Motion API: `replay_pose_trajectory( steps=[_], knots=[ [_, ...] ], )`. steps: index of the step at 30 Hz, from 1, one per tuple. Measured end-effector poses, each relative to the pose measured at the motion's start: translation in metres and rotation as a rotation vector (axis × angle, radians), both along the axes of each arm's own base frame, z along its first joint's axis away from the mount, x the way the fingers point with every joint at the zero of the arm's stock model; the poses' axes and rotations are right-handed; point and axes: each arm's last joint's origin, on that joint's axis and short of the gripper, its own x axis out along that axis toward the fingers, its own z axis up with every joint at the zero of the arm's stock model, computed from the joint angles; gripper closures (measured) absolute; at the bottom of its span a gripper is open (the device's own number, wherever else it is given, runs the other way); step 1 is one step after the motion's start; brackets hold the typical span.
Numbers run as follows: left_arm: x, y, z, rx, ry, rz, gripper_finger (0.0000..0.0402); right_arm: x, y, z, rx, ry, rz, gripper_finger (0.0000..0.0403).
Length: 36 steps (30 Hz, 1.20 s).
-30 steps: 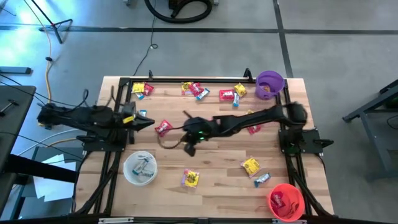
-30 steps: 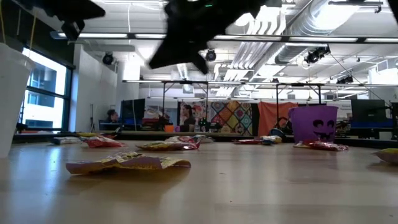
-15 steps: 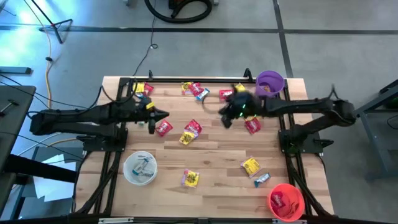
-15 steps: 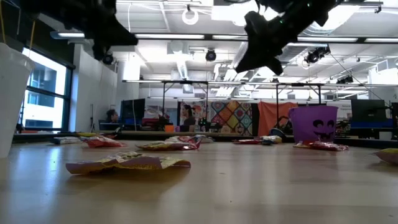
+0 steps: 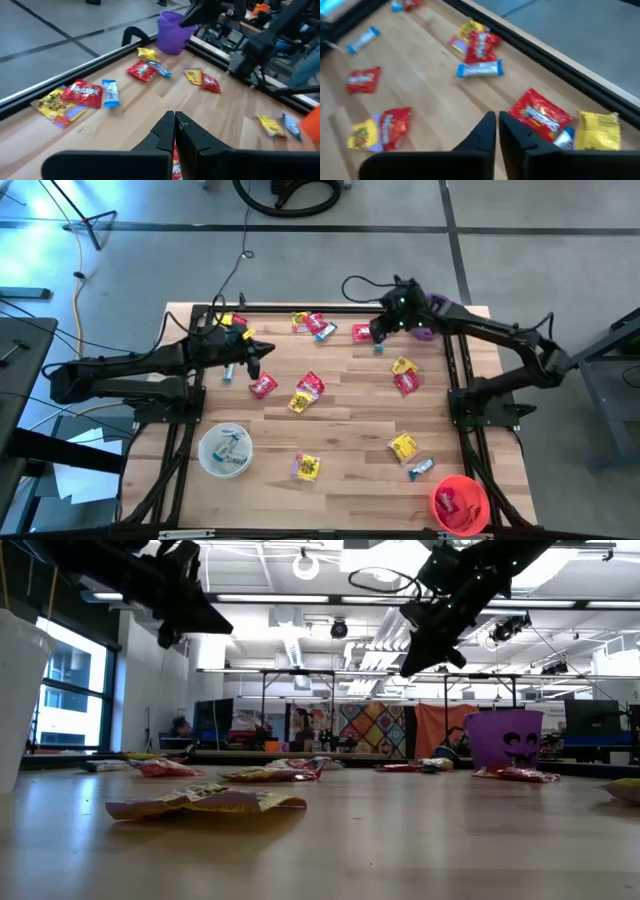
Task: Sort candy
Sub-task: Put the yellow candy into the purple bin
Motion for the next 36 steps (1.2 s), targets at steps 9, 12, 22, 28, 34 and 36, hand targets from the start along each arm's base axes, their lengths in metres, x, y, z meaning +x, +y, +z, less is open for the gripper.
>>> replay_pose_trajectory(
  steps=[9,12,22,28,34,36],
  knots=[
    [-0.004,0.011,0.0,-0.023,-0.01,0.07,0.0402,0.012,-0.038,-0.022,0.037,0.178,-0.135,0.0275],
    [-0.005,0.014,0.0,-0.014,-0.005,0.077,0.0402,0.016,-0.056,-0.035,0.091,0.252,-0.196,0.0242],
    [-0.01,0.023,0.0,0.041,0.022,0.043,0.0402,0.031,-0.1,-0.081,0.23,0.49,-0.281,0.0206],
    [-0.012,0.028,0.0,0.056,0.03,0.062,0.0402,0.034,-0.107,-0.094,0.234,0.628,-0.332,0.0206],
    [-0.014,0.031,0.0,0.054,0.029,0.045,0.0402,0.033,-0.109,-0.094,0.23,0.638,-0.334,0.0206],
    [-0.014,0.031,0.0,0.055,0.029,0.045,0.0402,0.033,-0.109,-0.094,0.228,0.642,-0.326,0.0208]
  ],
)
